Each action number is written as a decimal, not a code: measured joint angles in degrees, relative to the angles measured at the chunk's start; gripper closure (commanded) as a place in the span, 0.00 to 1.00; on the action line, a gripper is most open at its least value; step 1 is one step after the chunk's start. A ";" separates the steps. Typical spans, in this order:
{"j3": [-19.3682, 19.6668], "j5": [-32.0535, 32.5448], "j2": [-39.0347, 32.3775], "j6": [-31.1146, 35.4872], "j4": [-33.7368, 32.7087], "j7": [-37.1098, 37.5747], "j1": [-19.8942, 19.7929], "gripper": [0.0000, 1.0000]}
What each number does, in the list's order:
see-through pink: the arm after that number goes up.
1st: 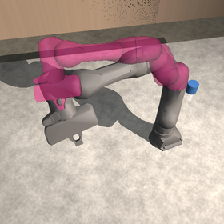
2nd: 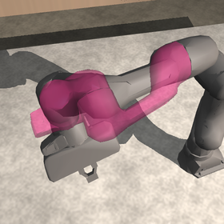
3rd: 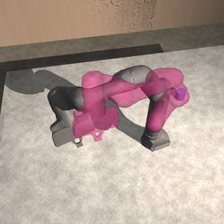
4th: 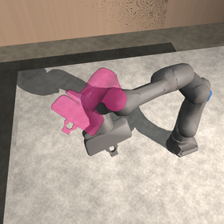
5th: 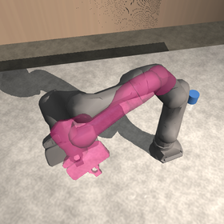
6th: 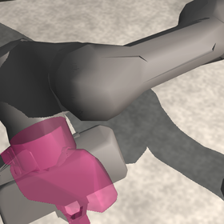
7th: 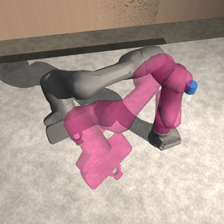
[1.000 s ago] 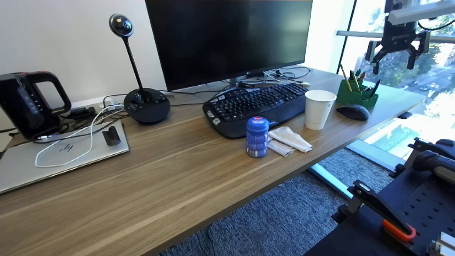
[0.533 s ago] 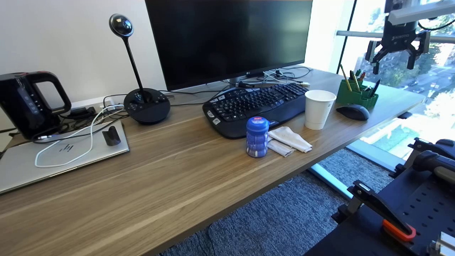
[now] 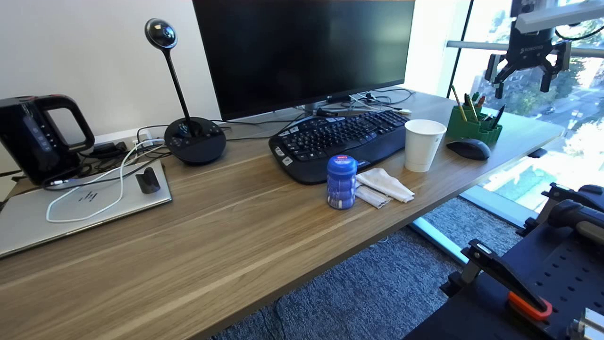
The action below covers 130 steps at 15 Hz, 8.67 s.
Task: Pick up the pencil and put it in the cup
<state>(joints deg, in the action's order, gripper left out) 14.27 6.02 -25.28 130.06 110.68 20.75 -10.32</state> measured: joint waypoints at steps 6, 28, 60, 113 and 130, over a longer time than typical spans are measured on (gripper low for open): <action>0.00 0.00 0.00 0.00 0.00 0.00 0.00 0.00; 0.00 0.00 0.00 0.00 0.00 0.00 0.00 0.00; 0.00 0.18 -2.96 0.01 -5.30 0.08 1.08 0.00; 1.97 -0.58 -6.98 0.26 -6.20 0.42 0.68 0.80; 1.96 -0.80 -8.41 0.27 -8.86 1.47 0.81 0.98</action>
<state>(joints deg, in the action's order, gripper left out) 16.23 5.23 -33.70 130.32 101.82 22.23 -9.52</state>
